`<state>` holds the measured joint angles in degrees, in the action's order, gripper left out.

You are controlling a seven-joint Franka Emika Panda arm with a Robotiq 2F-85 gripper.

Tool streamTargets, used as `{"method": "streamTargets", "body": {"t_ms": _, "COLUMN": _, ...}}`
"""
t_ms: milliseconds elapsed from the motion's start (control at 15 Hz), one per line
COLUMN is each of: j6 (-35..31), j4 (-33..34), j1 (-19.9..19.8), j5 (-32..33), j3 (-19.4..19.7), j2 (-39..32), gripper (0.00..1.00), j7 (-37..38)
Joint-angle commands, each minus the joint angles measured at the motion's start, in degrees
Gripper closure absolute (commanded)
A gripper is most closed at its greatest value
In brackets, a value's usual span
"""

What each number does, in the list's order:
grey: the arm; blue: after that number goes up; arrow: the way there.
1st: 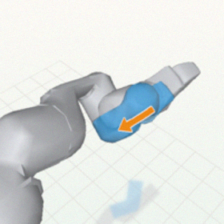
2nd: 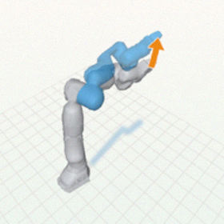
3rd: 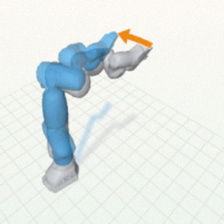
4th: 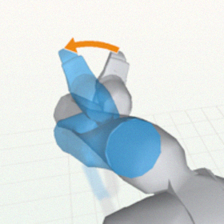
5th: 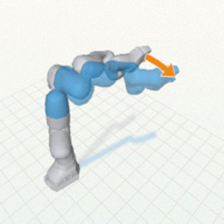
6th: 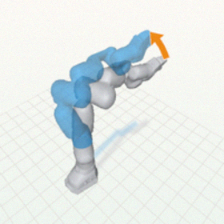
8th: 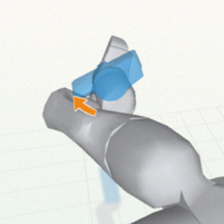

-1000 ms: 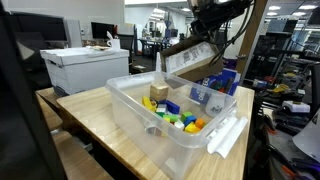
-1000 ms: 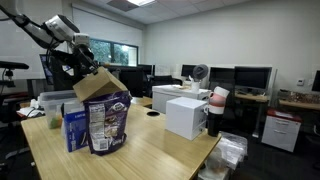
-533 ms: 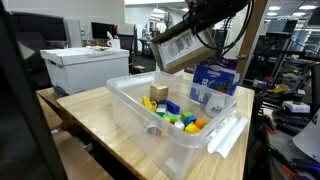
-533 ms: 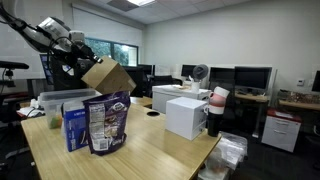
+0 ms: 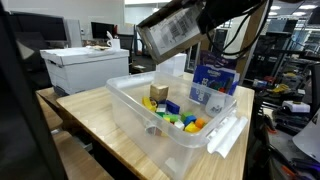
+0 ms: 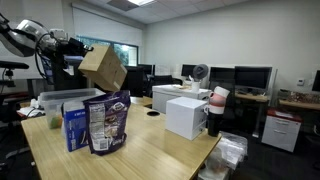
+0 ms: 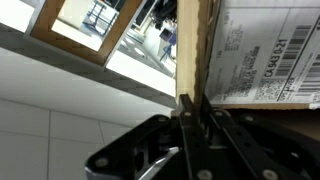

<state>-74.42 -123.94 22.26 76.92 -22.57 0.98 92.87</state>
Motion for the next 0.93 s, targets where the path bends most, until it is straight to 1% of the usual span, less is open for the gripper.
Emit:
{"method": "streamTargets", "body": {"t_ms": 0, "j6": 2.23, "j4": -4.94, "j1": 1.95, "j5": 7.16, "j3": -1.90, "j2": 3.42, "gripper": 0.95, "j7": -0.42}}
{"method": "streamTargets", "body": {"t_ms": 267, "j6": 1.88, "j4": -9.88, "j1": 2.90, "j5": 17.00, "j3": -2.64, "j2": 6.42, "gripper": 0.95, "j7": -0.14}}
{"method": "streamTargets", "body": {"t_ms": 533, "j6": 2.01, "j4": -13.70, "j1": 2.63, "j5": 26.06, "j3": -2.35, "j2": 8.67, "gripper": 0.95, "j7": 1.33}}
{"method": "streamTargets", "body": {"t_ms": 867, "j6": 4.05, "j4": -17.80, "j1": 2.20, "j5": 37.09, "j3": -1.68, "j2": 10.34, "gripper": 0.95, "j7": 4.16}}
